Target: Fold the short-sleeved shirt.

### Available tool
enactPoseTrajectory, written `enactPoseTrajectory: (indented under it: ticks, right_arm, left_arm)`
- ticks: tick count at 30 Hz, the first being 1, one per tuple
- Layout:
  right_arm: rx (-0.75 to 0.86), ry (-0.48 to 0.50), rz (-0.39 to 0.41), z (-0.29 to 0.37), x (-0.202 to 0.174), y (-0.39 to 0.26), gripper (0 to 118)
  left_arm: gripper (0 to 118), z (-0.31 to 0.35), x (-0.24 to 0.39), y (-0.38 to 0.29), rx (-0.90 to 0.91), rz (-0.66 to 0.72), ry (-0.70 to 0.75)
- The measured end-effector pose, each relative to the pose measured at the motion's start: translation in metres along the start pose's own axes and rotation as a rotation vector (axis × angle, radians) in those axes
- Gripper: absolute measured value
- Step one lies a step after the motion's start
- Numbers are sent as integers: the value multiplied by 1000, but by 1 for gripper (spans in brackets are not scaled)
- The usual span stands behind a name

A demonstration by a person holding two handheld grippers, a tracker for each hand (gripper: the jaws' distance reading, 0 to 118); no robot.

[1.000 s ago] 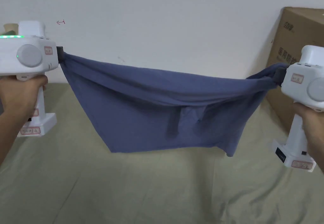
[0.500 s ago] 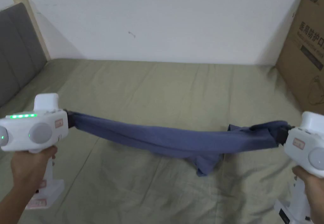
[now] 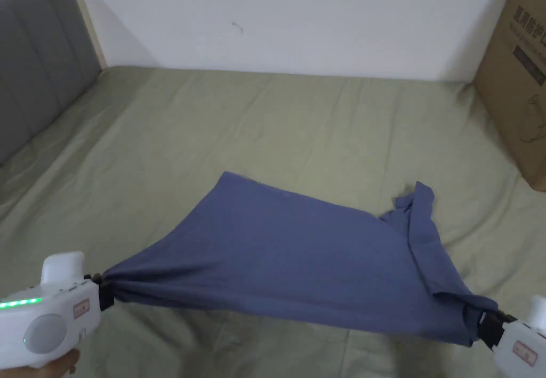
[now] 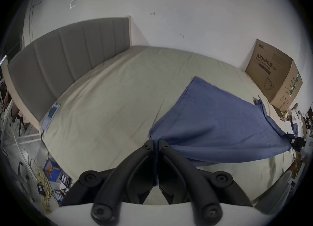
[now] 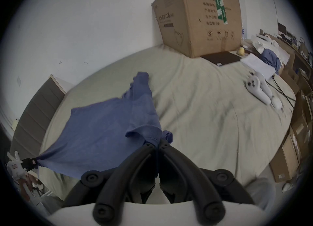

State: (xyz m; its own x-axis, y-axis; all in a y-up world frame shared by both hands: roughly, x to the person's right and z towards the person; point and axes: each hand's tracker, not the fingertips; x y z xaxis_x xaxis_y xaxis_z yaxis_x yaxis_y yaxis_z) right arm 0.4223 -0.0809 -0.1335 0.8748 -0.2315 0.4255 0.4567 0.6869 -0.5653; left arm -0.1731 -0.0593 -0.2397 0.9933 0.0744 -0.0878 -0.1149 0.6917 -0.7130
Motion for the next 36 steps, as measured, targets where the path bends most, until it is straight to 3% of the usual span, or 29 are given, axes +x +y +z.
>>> enactPoseTrajectory:
  ticks: [10,17,19,20,21,22,23,30,36]
  right_arm:
    - [-243,-101,-63,-12,24,-73,1]
    - [-262,-128,16,-15,14,-74,2]
    - [-249,-121,29,-3,7,-63,23]
    - [-228,-117,58,3,3,-56,51]
    - [-191,-101,98,10,-2,-47,72]
    - [-142,-87,122,20,-8,-36,91]
    - [-99,-75,134,27,-12,-26,99]
    - [253,6,209,91,-51,52,99]
    - [452,34,283,138,-94,75,99]
  left_arm:
    - [3,-25,-5,-67,-226,-49,80]
    - [8,-40,-6,-73,-271,-38,77]
    - [32,-33,-4,-65,-285,-19,56]
    - [55,-29,-4,-60,-285,-6,46]
    - [68,-23,-3,-54,-264,11,43]
    - [74,-14,1,-47,-213,19,25]
    - [77,-5,4,-40,-158,19,-8]
    - [79,66,51,26,159,-97,-107]
    - [76,113,89,64,371,-148,-189]
